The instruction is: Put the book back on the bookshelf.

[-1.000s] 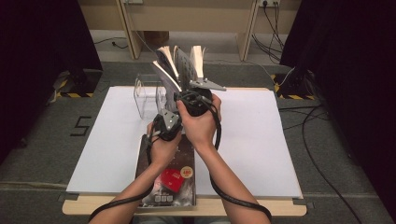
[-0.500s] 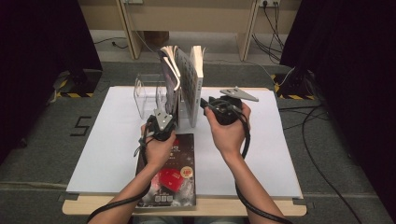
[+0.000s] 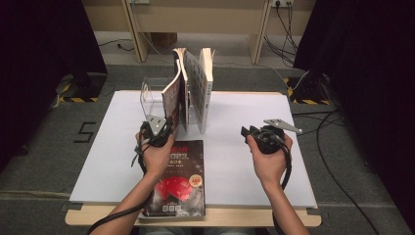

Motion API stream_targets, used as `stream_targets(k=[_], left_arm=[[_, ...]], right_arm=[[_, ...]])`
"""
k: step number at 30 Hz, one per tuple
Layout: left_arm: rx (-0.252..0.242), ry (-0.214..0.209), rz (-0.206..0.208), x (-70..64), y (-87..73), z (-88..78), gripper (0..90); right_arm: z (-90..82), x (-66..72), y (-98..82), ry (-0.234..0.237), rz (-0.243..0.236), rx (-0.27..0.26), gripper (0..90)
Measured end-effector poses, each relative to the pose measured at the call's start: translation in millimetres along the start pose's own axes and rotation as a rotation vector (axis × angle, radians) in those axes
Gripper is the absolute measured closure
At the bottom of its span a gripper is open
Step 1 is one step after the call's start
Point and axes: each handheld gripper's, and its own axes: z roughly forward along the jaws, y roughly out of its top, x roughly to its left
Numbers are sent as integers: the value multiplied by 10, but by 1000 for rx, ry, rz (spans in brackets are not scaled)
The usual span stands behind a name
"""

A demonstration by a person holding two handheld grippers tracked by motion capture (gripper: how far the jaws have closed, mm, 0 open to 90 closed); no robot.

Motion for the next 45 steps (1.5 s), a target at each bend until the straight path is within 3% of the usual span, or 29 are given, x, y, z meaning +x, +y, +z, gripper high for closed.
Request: stream_targets(k=[4,8,10,15,23,33,39,43,45], left_arm=[[-1,-26,-27,6,18,92,727],[-19,-38,-41,15,75,168,759],[-18,-46,-37,15,96,192,824],[-26,-60,-52,47,135,230,837],[-53,4,-41,240,407,367,839],[-128,82,-36,410,744,684,838],[-153,88,-26,381,727,788,837],[-127,80,-39,359,574,805,836],[-149,74,-39,360,484,800,835]], right_arm=[[-46,-169,-136,-23,31,19,638],[-72,-308,-258,-38,62,44,632],[-77,-367,-322,-44,71,59,632],[-88,-455,-457,-51,93,73,632],[-65,-516,-618,-54,97,87,633],[-44,-559,-645,-56,93,83,635],[-13,-536,-678,-54,89,95,636],[28,-514,-711,-48,77,108,636],[36,-501,-716,-46,73,111,636]])
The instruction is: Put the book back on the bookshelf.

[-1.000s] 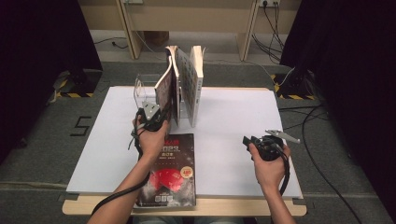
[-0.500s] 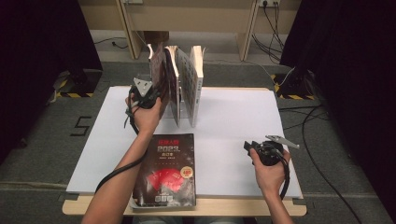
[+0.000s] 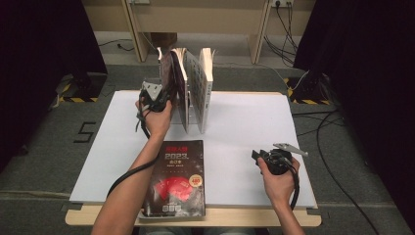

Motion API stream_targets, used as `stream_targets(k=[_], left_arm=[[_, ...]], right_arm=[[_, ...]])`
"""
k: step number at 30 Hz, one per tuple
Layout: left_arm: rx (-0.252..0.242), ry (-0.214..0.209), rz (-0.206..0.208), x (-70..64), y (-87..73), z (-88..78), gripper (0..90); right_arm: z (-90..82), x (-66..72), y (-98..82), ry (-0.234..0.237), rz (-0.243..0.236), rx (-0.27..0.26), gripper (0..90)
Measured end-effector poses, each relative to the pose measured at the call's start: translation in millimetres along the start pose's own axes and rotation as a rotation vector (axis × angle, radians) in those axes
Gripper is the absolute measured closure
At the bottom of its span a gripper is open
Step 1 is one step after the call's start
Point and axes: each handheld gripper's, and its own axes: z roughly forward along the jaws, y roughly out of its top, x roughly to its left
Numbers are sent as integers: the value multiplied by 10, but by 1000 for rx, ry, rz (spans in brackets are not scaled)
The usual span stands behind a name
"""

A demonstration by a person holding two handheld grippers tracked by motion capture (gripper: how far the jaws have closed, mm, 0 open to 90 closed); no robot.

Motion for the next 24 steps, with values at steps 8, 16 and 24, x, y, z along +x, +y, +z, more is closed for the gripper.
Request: stream_targets(k=[8,16,24], left_arm=[[13,-52,-1,-23,-83,-92,819],[97,-115,-72,-34,-189,-244,756],[110,-120,-44,-25,-253,-330,746]], right_arm=[[35,30,-32,4,-10,17,637],[39,60,-49,11,-6,26,635],[21,82,-40,16,-6,24,635]])
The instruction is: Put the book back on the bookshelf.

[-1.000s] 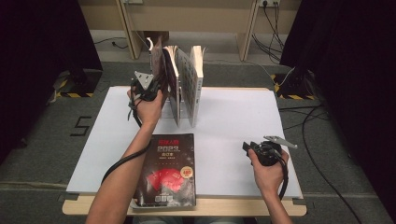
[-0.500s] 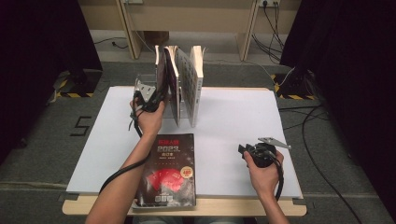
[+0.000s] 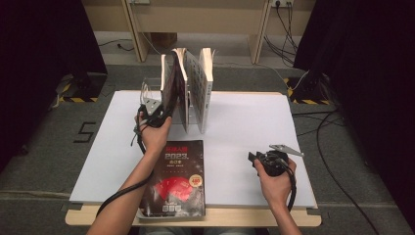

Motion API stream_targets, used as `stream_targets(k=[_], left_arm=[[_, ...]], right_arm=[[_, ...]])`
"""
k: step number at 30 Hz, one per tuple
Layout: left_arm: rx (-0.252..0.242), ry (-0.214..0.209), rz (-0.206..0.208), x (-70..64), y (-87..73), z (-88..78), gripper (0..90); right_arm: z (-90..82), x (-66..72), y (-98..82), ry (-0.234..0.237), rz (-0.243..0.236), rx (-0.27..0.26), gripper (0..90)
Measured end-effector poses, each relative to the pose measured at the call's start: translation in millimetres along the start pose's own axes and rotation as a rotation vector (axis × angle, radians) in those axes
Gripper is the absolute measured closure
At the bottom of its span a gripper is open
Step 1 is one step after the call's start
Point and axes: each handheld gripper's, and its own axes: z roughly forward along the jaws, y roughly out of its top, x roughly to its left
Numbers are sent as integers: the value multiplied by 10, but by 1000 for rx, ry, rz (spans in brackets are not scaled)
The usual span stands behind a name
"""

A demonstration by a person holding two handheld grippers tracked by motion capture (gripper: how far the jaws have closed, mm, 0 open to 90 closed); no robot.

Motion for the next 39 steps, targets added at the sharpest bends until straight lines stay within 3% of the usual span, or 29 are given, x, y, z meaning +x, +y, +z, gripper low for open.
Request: stream_targets(k=[6,10,13,18,24,28,31,32,36,39], left_arm=[[0,11,7,0,59,5,708],[-2,11,-10,-1,143,50,704],[11,12,-19,6,178,92,735],[28,65,8,6,213,128,834],[-20,93,-54,37,278,149,840],[-79,132,-35,10,419,181,840],[-109,149,6,-24,484,227,840],[-107,153,20,-37,473,258,840],[-52,160,-2,-48,301,389,838],[-63,130,-9,-95,215,406,835]], right_arm=[[-7,-5,0,2,11,3,634],[4,-7,-4,5,13,11,632],[7,-10,-6,7,11,13,631],[21,-23,-14,8,14,27,630],[27,-11,-17,13,12,28,631],[29,-9,-17,13,9,25,633],[40,-23,-23,10,5,27,634],[45,-26,-27,11,8,28,634],[50,-38,-36,11,11,33,635],[39,-41,-33,11,9,30,634]])
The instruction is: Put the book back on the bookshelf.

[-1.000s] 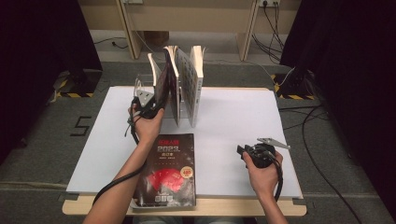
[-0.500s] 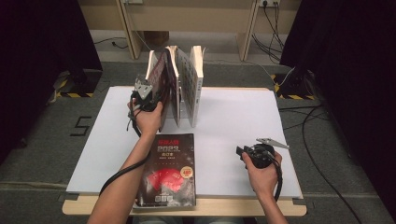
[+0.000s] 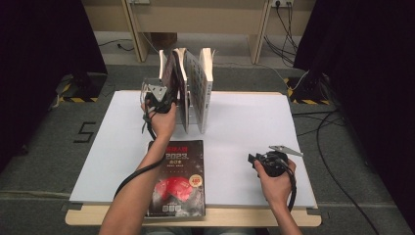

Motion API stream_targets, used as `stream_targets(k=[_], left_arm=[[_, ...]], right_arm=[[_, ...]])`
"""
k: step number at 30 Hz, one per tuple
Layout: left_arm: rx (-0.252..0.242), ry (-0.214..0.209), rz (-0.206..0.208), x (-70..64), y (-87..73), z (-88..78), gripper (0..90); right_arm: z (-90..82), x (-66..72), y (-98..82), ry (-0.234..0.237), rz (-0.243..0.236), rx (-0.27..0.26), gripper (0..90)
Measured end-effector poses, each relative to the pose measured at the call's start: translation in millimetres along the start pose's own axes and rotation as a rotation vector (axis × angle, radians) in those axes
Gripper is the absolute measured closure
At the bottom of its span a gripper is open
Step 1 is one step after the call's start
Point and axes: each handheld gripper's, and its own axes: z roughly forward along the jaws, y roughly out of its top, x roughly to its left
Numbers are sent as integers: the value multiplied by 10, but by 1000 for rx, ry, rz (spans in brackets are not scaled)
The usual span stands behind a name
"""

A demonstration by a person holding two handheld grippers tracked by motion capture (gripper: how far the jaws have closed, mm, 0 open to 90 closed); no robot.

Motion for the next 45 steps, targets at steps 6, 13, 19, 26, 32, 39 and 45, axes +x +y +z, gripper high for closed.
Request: stream_targets(k=[6,13,19,26,32,39,45], left_arm=[[15,-47,-3,13,23,1,811],[5,-146,-1,42,95,-83,665],[-9,-197,13,49,94,-213,534],[2,-247,19,27,40,-314,377],[-2,-238,2,-49,27,-360,342],[-37,-242,-20,-109,47,-460,294],[-2,-201,2,-209,65,-347,265]], right_arm=[[3,3,-9,-1,-8,2,634],[15,18,-10,0,-9,5,634],[11,32,-15,0,-11,6,634],[22,47,-23,0,-10,10,634],[27,57,-26,3,-8,15,634],[16,42,-24,2,-13,9,634],[23,53,-27,5,-9,16,633]])
